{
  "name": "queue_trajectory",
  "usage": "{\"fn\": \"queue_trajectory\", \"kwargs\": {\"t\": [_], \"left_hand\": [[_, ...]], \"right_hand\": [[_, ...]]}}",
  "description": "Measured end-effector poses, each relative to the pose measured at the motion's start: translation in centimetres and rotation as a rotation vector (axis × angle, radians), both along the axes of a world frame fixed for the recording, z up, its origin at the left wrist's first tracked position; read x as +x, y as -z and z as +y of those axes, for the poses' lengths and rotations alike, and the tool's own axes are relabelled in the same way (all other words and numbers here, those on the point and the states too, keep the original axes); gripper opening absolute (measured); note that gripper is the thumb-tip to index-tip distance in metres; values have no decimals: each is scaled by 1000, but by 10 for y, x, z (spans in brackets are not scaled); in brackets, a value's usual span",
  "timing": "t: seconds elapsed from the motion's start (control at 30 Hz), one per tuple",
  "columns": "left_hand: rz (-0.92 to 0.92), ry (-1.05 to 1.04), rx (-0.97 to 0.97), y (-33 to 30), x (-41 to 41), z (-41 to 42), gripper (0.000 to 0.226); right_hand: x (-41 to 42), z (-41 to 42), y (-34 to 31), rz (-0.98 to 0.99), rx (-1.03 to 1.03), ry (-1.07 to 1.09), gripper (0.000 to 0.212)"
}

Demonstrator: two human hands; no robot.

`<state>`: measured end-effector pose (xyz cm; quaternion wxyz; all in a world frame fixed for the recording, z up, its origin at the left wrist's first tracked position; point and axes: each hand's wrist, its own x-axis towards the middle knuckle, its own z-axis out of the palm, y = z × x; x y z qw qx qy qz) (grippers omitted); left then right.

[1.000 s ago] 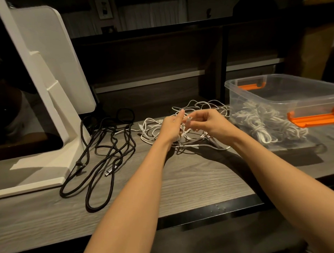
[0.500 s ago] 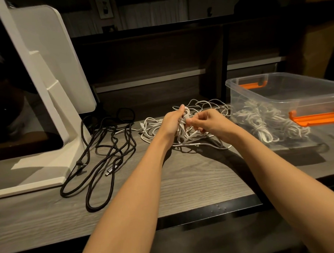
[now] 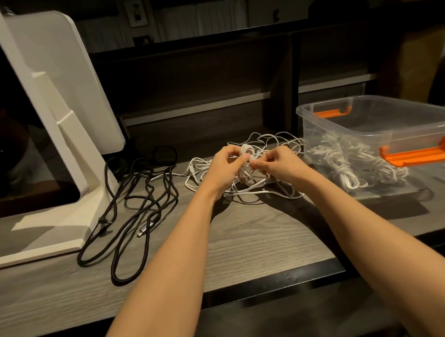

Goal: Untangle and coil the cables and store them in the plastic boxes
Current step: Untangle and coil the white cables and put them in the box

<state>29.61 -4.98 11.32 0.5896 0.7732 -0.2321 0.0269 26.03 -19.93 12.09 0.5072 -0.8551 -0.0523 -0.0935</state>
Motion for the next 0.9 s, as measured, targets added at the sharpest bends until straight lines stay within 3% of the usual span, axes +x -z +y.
{"fn": "queue_trajectory", "kwargs": {"t": [0.13, 0.23, 0.4, 0.6, 0.9], "left_hand": [[-297, -144, 182, 4, 2, -8, 11], [-415, -142, 294, 6, 3, -10, 11], [-471, -67, 398, 7, 4, -8, 11], [-544, -66, 441, 7, 1, -9, 42], [-625, -174, 363, 10, 2, -15, 41]], "right_hand": [[1, -3, 0, 72, 40, 44, 29], [1, -4, 0, 110, 47, 51, 26], [-1, -7, -2, 153, 66, 87, 23], [-1, -6, -2, 184, 118, 153, 29], [4, -5, -1, 162, 213, 136, 26]]}}
